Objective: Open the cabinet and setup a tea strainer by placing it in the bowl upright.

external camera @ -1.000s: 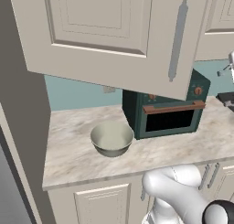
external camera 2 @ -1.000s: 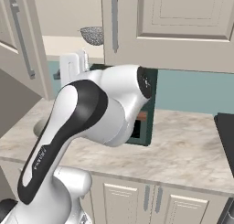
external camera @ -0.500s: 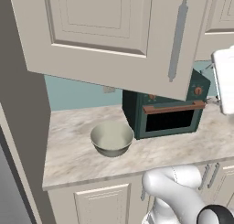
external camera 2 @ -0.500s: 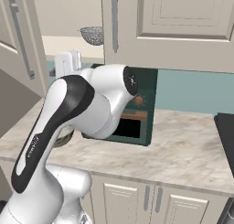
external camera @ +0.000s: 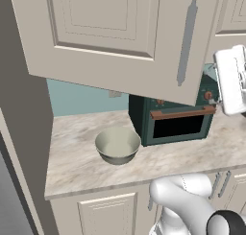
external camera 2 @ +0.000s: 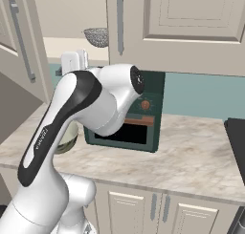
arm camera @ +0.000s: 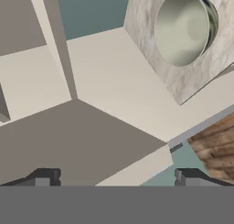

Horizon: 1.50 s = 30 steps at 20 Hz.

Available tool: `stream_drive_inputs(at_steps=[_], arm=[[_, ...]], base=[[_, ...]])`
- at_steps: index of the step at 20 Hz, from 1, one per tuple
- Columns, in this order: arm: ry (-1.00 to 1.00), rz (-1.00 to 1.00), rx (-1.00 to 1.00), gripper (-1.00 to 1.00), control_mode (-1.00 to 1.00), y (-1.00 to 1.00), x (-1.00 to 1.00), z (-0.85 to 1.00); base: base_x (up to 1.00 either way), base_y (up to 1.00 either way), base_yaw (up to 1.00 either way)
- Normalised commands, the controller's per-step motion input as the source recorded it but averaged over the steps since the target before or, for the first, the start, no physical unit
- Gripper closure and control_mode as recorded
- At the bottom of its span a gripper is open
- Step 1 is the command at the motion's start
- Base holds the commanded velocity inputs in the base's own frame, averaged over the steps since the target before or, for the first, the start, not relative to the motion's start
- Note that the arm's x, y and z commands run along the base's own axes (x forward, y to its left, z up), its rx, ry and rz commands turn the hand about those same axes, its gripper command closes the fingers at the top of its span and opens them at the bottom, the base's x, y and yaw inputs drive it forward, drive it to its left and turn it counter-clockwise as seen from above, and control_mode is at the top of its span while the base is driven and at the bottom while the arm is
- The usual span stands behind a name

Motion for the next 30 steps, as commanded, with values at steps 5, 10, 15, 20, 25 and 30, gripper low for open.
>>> stream_drive_inputs(at_steps=[5, 10, 15, 20, 25, 30], arm=[[0.00, 0.03, 0.00, -1.00, -1.00, 0.00, 0.26, 0.00], [0.00, 0.06, 0.00, -1.00, -1.00, 0.12, 0.14, 0.00], [0.00, 0.05, 0.00, -1.00, -1.00, 0.17, 0.12, 0.00], [0.00, 0.05, 0.00, -1.00, -1.00, 0.12, 0.03, 0.00], [0.00, 0.10, 0.00, -1.00, -1.00, 0.29, -0.04, 0.00], [0.00, 0.21, 0.00, -1.00, -1.00, 0.50, -0.53, 0.00]], base=[[0.00, 0.00, 0.00], [0.00, 0.00, 0.00], [0.00, 0.00, 0.00], [0.00, 0.00, 0.00], [0.00, 0.00, 0.00], [0.00, 0.00, 0.00]])
